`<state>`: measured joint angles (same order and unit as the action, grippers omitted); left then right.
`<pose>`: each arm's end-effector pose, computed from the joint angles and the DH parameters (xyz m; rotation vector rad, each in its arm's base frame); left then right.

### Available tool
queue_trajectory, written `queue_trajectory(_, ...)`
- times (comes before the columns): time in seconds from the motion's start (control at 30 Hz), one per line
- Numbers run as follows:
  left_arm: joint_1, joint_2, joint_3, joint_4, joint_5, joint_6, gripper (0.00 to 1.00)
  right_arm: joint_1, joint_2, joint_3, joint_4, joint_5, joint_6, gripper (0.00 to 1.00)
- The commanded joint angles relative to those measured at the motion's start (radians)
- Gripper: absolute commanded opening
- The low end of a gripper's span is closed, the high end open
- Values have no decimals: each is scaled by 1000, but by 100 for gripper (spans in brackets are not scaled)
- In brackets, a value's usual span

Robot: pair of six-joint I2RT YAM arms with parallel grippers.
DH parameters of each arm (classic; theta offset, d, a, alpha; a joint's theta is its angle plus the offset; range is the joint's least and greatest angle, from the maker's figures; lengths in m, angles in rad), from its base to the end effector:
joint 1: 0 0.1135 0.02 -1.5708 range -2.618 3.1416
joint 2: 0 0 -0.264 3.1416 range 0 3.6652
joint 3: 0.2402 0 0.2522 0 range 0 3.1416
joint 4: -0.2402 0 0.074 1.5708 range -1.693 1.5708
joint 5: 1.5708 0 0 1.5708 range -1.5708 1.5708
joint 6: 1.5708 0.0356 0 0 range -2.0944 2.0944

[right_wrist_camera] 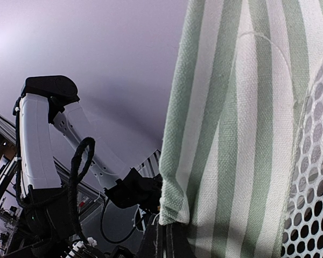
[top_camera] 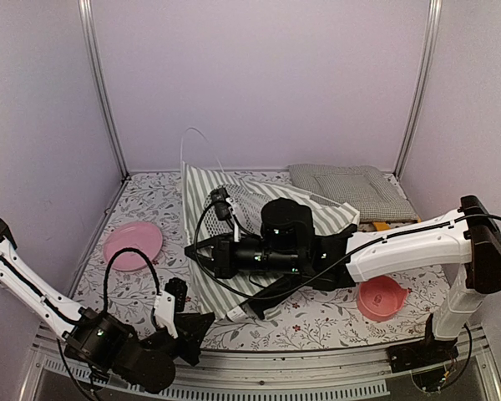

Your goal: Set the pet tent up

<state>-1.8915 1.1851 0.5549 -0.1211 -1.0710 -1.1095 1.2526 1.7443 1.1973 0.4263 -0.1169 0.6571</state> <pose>-0.0399 -0.2191 0.2001 0.2736 1.9588 -0.7500 0.1258 0.3950 0.2842 -0.6647 1.8236 1.4674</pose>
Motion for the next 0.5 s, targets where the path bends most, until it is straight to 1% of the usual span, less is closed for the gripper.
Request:
queue_trajectory(0.0, -42, 3, 7, -51, 96, 21, 0, -27, -11, 21, 112, 113, -33, 0)
queue_trajectory(0.47, -43, -16, 8, -59, 88, 30, 0, -25, 0, 0, 110, 114, -32, 0)
